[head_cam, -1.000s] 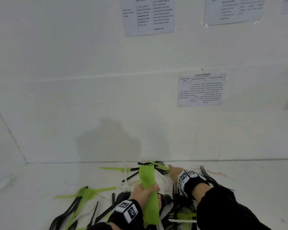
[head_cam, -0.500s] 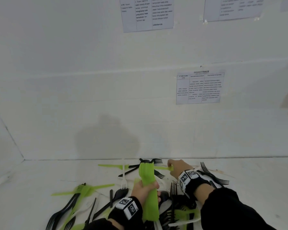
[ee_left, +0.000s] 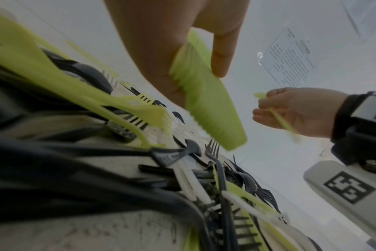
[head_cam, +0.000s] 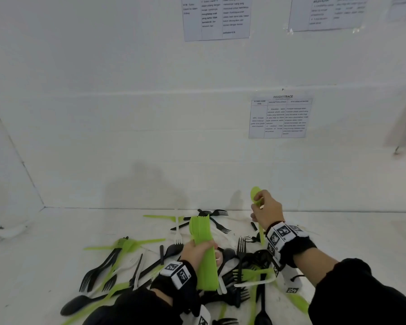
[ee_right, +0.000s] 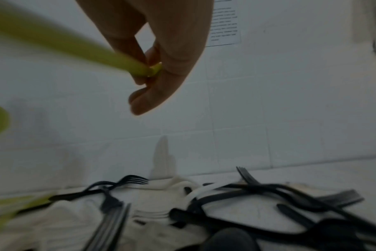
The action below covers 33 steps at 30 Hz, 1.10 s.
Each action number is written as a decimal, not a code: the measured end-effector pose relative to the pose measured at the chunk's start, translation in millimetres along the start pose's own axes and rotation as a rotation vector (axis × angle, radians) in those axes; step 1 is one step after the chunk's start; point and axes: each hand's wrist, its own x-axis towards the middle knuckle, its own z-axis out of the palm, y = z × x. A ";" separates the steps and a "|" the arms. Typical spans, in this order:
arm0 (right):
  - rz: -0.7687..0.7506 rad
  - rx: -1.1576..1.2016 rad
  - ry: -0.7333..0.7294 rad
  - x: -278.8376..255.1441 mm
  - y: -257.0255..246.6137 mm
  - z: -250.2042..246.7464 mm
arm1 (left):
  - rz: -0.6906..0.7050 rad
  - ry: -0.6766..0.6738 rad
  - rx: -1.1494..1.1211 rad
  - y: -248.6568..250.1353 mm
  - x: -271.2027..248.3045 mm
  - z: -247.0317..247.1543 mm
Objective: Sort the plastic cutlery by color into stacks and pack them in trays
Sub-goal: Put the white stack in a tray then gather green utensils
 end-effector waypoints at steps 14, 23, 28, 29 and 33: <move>0.051 0.026 -0.330 -101.9 -21.0 58.1 | 0.116 -0.052 0.098 0.6 -42.6 -15.1; 0.067 0.141 -0.370 -125.7 -27.3 59.5 | 0.083 -0.165 0.038 5.8 -67.4 -33.3; 0.088 0.221 -0.326 -144.4 -24.7 58.8 | 0.062 -0.268 0.037 -3.5 -72.5 -41.4; 0.090 0.215 -0.315 -147.6 -24.1 61.0 | 0.068 -0.285 0.062 -5.0 -72.9 -41.6; 0.108 0.188 -0.290 -157.4 -22.3 65.5 | 0.066 -0.278 0.145 -7.6 -74.5 -40.5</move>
